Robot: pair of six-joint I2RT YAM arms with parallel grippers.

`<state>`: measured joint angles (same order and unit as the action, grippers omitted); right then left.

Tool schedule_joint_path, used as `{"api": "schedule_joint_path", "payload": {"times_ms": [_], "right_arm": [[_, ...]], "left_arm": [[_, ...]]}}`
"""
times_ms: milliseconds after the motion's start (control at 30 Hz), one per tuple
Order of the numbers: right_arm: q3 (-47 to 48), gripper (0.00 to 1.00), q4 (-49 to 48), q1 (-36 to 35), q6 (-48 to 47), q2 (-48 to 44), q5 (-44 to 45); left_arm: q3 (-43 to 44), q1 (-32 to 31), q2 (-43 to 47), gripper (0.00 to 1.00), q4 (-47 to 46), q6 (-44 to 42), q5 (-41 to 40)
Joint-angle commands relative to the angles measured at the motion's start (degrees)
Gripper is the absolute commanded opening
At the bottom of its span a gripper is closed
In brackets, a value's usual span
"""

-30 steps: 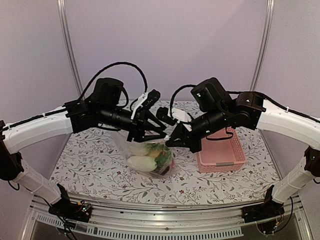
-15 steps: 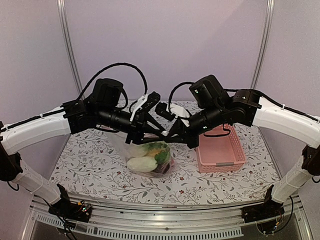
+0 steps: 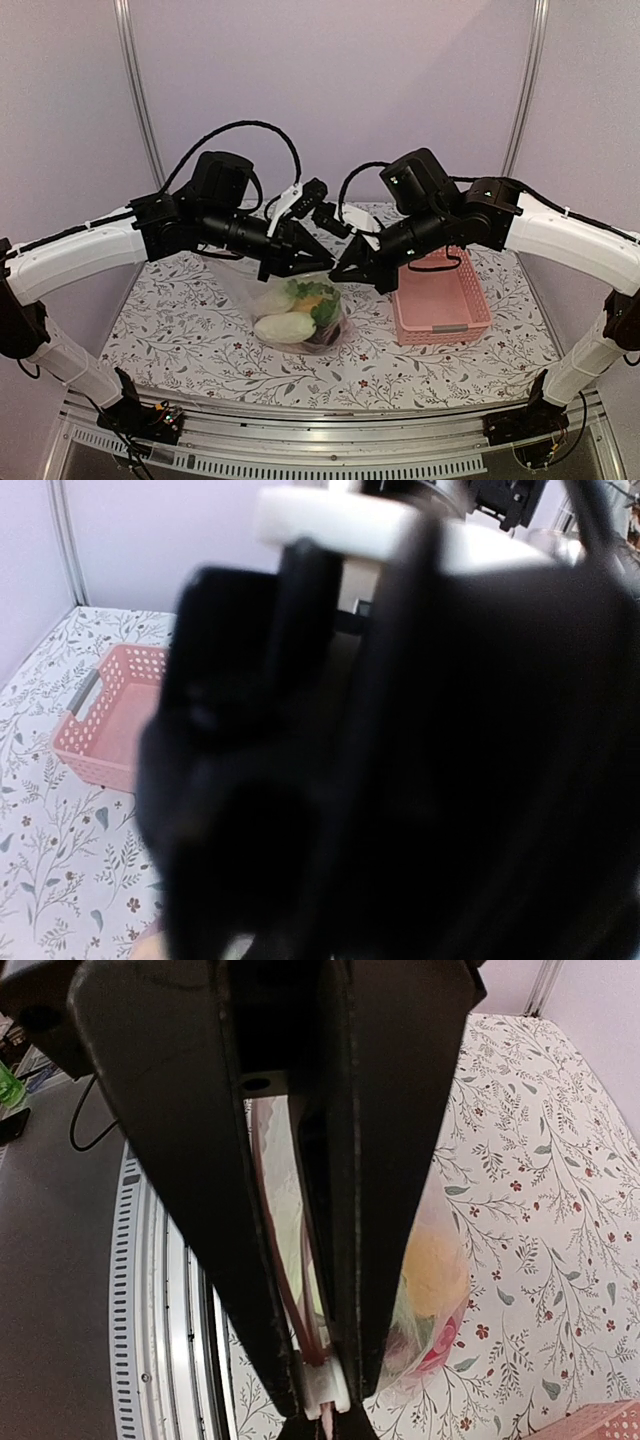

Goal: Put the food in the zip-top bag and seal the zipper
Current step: Hold the zipper from the zipper food storage bag, then unzip the zipper of the food storage bag.

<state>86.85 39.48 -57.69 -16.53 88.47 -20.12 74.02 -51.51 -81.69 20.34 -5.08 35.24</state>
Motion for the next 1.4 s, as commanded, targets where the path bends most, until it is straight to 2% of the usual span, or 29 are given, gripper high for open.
{"api": "schedule_joint_path", "payload": {"times_ms": [0,133,333,467,800,1067,1367], "right_arm": [[1.5,0.0,-1.9,0.3,0.1,-0.1,-0.6],[0.3,0.0,-2.9,2.0,0.9,-1.1,-1.9],[-5.4,0.0,-7.3,8.8,3.6,-6.6,-5.3],[-8.3,0.0,-7.4,13.5,4.4,-9.9,-6.1],[-15.5,0.0,-7.3,24.0,5.3,-15.4,-4.8],[-15.7,0.0,-7.9,24.8,6.2,-14.8,-7.1],[-12.9,0.0,-6.4,24.8,6.2,-14.8,-6.2]], "left_arm": [[1.1,-0.8,-1.1,0.09,1.5,-0.1,-1.4],[1.0,-0.6,-0.7,0.06,2.2,0.0,-1.9],[0.1,0.9,1.0,0.05,4.5,0.7,-1.8],[-3.1,4.7,4.6,0.05,4.0,2.8,0.0],[-11.6,13.7,17.6,0.04,11.6,0.2,-1.1],[-16.5,15.0,22.4,0.04,11.1,1.4,-2.4],[-14.2,15.2,23.0,0.04,11.0,0.9,-6.3]]}}
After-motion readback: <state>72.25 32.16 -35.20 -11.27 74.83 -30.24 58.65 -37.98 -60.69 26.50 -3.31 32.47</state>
